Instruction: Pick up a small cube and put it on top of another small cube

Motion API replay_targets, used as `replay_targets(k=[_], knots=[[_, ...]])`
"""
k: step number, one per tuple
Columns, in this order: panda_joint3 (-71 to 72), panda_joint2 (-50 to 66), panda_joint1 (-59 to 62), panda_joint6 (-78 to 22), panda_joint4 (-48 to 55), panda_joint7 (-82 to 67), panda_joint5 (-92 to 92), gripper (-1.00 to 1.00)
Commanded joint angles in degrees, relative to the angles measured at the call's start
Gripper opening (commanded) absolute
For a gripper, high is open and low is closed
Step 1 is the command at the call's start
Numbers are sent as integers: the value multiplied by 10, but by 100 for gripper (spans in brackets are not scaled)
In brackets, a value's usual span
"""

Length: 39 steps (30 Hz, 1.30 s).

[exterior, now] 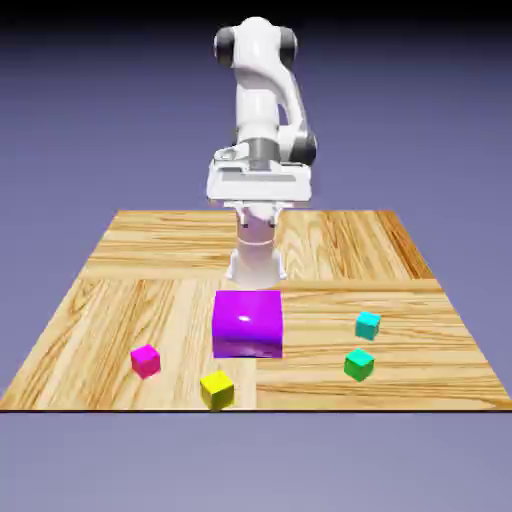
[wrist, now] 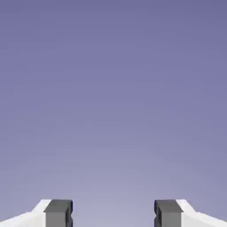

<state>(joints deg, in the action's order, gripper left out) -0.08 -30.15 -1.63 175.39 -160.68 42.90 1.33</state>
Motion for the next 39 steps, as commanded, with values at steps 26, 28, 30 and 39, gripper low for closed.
replay_targets(k=[26, 28, 30, 39], knots=[[-17, 503, -189, 277, 65, 89, 267, 0], [-22, 544, -202, 295, 89, 80, 250, 0], [-28, 586, -216, 312, 112, 72, 232, 0], [-25, 562, -208, 302, 99, 77, 242, -100]])
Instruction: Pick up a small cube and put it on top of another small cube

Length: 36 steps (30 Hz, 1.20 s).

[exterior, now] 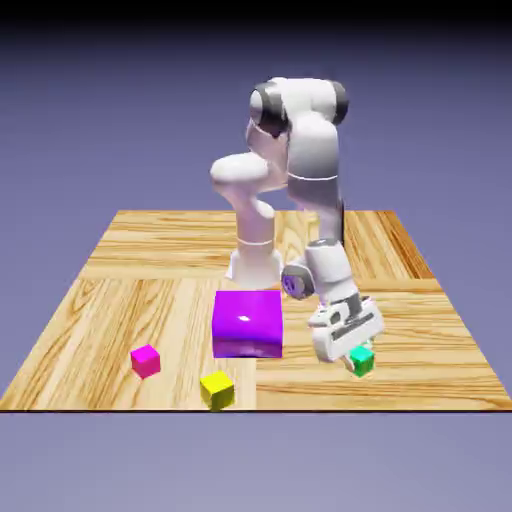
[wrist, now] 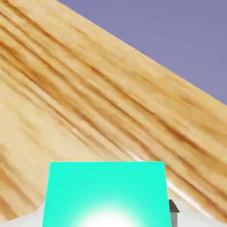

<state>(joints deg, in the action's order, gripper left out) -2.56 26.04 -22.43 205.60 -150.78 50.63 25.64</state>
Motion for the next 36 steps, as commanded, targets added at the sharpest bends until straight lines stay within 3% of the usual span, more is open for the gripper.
replay_targets(k=[1, 4, 25, 36], knots=[[3, -21, 7, -9, -12, 4, 8, -100], [8, -59, 19, -25, -34, 12, 24, -100], [-337, -97, 343, -20, 56, 492, 548, -100], [-339, 56, 312, 67, 87, 369, 350, -100]])
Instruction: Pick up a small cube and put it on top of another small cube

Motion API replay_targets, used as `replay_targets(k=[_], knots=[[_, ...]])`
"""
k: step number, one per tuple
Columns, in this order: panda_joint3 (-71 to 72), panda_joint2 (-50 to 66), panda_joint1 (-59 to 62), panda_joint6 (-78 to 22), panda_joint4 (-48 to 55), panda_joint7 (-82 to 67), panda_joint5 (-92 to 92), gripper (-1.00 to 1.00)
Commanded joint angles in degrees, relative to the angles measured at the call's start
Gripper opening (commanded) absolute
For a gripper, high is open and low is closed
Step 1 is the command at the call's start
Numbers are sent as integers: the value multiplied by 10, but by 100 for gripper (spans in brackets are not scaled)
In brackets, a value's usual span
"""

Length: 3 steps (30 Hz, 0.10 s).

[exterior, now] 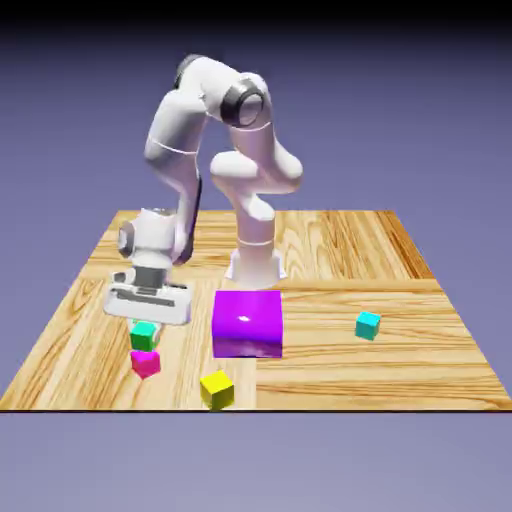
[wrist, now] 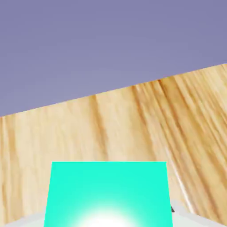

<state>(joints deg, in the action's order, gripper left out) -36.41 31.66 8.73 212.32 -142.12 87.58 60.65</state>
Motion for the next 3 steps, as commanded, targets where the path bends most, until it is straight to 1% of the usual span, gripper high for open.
replay_targets(k=[1, 3], knots=[[0, 0, 0, 0, 0, 0, -1, 100], [0, -19, 4, -11, -4, 15, 24, 100]])
